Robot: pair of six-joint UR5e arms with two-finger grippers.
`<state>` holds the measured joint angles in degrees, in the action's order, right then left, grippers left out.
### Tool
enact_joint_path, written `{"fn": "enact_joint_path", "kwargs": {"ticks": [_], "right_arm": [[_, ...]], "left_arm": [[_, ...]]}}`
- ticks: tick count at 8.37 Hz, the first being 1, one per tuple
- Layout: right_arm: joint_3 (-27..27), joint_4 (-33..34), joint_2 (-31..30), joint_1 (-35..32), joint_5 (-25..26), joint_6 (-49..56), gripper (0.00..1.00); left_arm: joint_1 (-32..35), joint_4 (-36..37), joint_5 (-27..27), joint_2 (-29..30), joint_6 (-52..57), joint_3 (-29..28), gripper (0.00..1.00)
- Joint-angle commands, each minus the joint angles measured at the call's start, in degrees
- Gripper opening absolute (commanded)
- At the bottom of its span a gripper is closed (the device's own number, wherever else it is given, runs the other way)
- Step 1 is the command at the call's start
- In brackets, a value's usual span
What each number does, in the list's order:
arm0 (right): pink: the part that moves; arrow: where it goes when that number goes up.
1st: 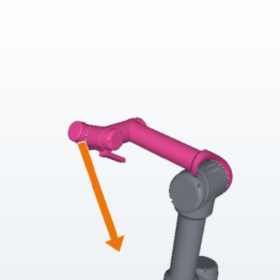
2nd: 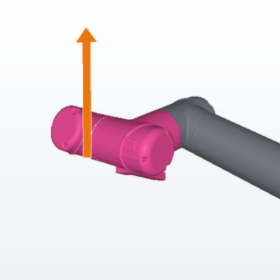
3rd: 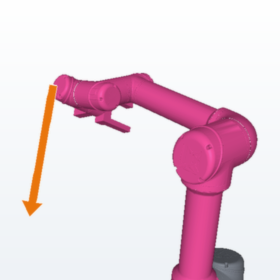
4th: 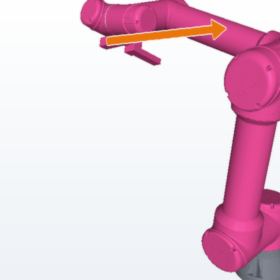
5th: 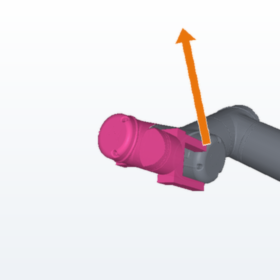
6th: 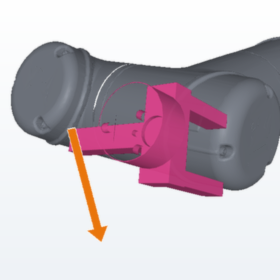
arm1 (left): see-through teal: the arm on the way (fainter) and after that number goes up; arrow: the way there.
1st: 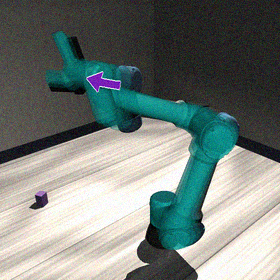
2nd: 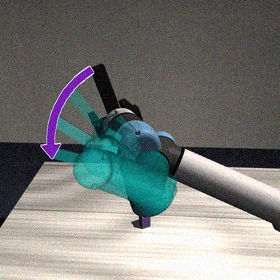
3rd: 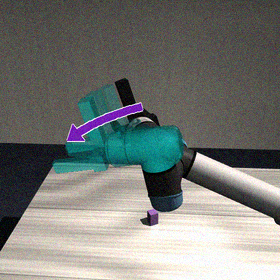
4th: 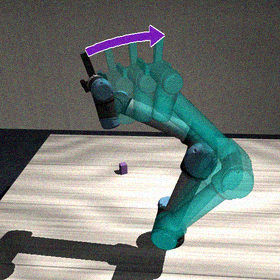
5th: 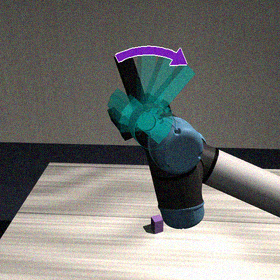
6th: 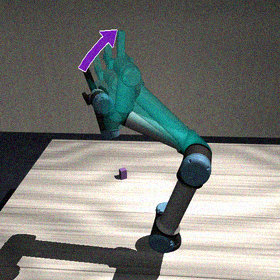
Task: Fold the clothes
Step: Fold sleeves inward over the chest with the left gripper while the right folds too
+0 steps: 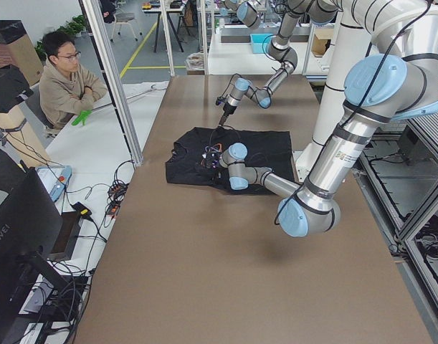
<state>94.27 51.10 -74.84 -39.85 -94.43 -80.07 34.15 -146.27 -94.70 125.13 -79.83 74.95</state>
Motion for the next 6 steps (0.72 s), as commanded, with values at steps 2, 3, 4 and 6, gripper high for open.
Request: {"fn": "enact_joint_path", "kwargs": {"ticks": [2,3,4,6], "right_arm": [[4.0,0.6,-1.5,0.1,-0.1,-1.0,0.94],[6.9,2.0,-3.0,0.4,-0.5,-2.0,0.94],[10.8,7.7,-4.3,0.7,-0.7,-2.0,0.94],[25.3,18.9,-12.9,7.7,2.9,-5.2,0.94]], "left_arm": [[-1.8,0.3,0.0,-8.4,-0.1,11.4,1.00],[-2.1,2.5,0.0,-10.1,-0.1,15.0,1.00],[-2.1,7.8,0.1,-11.0,-0.1,19.4,1.00],[-2.2,12.1,0.8,-11.7,-0.1,22.4,1.00]]}}
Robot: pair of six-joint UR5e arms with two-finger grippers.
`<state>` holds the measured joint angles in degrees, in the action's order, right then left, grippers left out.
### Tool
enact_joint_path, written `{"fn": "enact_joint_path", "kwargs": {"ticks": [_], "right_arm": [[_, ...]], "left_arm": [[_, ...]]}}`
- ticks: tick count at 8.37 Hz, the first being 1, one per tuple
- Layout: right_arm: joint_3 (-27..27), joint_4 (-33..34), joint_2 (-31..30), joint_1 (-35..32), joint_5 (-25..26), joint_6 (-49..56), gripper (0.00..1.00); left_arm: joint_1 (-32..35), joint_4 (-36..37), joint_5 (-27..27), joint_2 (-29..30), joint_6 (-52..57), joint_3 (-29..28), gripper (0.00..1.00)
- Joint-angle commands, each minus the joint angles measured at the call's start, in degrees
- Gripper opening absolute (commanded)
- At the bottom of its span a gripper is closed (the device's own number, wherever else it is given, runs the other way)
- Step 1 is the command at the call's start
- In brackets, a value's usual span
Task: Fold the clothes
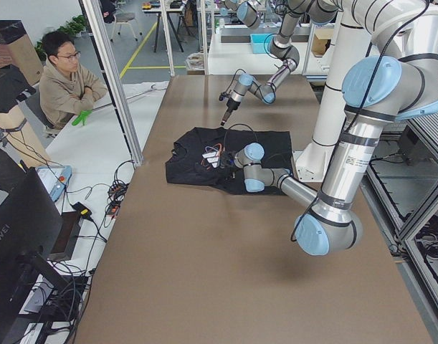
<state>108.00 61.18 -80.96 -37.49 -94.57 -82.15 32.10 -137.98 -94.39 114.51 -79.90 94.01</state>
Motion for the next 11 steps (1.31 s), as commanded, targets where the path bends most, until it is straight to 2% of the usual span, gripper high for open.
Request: {"fn": "enact_joint_path", "kwargs": {"ticks": [1,3,6,7,9,11], "right_arm": [[12.8,9.0,-9.5,10.2,6.5,-10.5,0.94],[12.9,9.0,-11.5,18.3,12.3,-16.7,0.93],[17.1,9.0,-16.9,28.2,16.9,-25.7,0.92],[17.2,9.1,-17.0,32.3,19.7,-29.7,0.91],[17.3,9.3,-19.0,39.7,25.4,-35.7,0.81],[17.3,9.2,-20.9,44.0,27.8,-39.5,0.75]], "left_arm": [[-1.6,3.9,2.7,-3.2,-0.1,5.1,1.00],[-2.5,5.0,4.0,-3.9,-0.1,5.6,1.00],[-3.3,6.6,6.2,-3.9,-0.1,6.4,1.00],[-3.7,7.4,6.9,-4.0,-0.1,7.1,1.00],[-5.5,8.8,9.8,-3.9,-0.1,7.7,1.00],[-5.8,8.8,10.1,-3.9,-0.1,7.7,1.00]]}}
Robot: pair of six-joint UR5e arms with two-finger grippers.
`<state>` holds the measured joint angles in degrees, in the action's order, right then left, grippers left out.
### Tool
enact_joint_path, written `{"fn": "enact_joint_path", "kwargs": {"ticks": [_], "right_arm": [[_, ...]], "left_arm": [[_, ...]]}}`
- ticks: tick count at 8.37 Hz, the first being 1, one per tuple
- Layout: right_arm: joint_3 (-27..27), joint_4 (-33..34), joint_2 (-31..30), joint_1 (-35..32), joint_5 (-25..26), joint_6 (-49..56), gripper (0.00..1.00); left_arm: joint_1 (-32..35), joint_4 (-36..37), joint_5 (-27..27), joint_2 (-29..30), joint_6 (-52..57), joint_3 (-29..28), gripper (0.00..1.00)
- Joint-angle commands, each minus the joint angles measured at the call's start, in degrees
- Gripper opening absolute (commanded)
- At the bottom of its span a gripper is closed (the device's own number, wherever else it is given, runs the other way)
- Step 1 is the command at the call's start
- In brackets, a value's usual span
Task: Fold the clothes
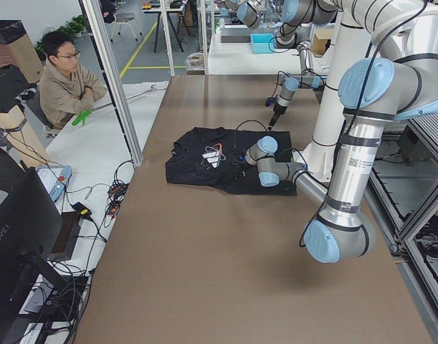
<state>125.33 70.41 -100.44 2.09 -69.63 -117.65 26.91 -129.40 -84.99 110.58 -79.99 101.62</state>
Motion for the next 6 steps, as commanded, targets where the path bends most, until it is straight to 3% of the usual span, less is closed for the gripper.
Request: {"fn": "enact_joint_path", "kwargs": {"ticks": [1,6], "right_arm": [[0.0,0.1,-1.5,6.5,4.5,-5.4,0.73],[0.0,0.1,-1.3,9.7,7.0,-9.4,0.52]], "left_arm": [[-0.7,0.2,0.8,0.0,0.0,0.1,1.00],[-1.9,0.3,2.5,0.0,-0.1,0.4,1.00]]}}
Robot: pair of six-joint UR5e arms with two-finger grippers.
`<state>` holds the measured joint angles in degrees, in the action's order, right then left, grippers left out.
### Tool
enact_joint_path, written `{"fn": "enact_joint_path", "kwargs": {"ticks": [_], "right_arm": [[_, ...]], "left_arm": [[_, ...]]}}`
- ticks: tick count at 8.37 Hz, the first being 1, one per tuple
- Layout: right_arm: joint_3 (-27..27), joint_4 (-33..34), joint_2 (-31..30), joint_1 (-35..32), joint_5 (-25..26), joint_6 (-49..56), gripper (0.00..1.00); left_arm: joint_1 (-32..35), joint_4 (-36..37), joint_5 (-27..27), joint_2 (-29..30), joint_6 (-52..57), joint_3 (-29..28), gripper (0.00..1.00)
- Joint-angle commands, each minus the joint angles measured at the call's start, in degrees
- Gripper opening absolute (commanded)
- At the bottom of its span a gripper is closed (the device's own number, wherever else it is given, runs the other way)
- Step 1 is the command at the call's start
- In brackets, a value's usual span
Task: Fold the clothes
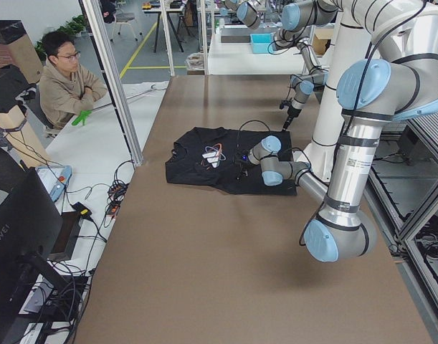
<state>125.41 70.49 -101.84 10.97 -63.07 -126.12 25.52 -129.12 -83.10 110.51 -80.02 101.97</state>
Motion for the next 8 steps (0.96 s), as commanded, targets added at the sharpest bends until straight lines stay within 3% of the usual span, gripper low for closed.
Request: {"fn": "enact_joint_path", "kwargs": {"ticks": [1,3,8], "right_arm": [[-0.1,0.0,0.1,1.1,0.9,-1.3,0.50],[-0.1,0.0,0.2,1.3,0.9,-1.5,0.42],[-0.3,0.4,0.2,2.2,0.9,-1.5,0.41]], "left_arm": [[-0.6,0.0,0.7,0.1,-0.1,0.1,1.00],[-0.8,0.0,0.7,0.1,-0.1,0.1,1.00],[-1.4,0.0,1.4,0.5,-0.1,0.1,1.00]]}}
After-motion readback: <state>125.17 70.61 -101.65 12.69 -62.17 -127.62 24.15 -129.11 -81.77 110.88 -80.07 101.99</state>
